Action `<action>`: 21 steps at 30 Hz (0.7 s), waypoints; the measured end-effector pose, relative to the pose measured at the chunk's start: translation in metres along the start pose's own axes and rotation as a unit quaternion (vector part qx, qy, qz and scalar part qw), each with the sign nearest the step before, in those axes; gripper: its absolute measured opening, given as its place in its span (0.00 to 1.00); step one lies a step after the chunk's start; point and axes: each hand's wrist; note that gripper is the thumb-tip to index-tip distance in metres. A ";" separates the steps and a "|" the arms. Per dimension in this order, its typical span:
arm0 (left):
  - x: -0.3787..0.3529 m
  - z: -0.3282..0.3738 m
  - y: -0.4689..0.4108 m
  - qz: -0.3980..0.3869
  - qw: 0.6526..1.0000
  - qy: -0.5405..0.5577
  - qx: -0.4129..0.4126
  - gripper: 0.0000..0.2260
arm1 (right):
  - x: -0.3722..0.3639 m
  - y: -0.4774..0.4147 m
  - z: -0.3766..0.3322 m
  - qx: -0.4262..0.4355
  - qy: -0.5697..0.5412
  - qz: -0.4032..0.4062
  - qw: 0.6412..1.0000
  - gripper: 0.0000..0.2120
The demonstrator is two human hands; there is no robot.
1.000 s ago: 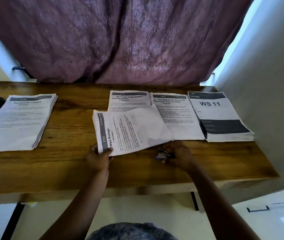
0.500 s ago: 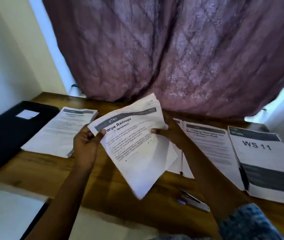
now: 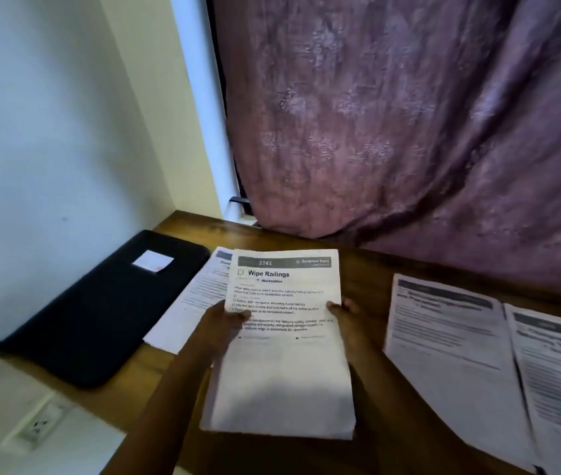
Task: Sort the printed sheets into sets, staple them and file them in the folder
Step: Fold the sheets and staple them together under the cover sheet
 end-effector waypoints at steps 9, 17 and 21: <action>0.071 -0.007 -0.120 0.026 0.981 -0.191 -0.028 0.17 | -0.095 -0.049 0.011 0.000 0.115 0.083 0.990 0.04; 0.066 -0.041 -0.137 0.049 0.859 -0.501 -0.094 0.22 | -0.103 -0.059 0.019 0.039 0.309 0.130 0.941 0.14; 0.069 -0.061 -0.138 0.041 0.821 -0.557 -0.115 0.19 | -0.105 -0.062 0.020 0.060 0.393 0.130 0.908 0.15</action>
Point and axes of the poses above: each hand's wrist, its own y-axis away from the middle knuckle, its own x-axis out of the back of the hand, z = x × y, and after that the axes turned 5 degrees about -x, right-handed
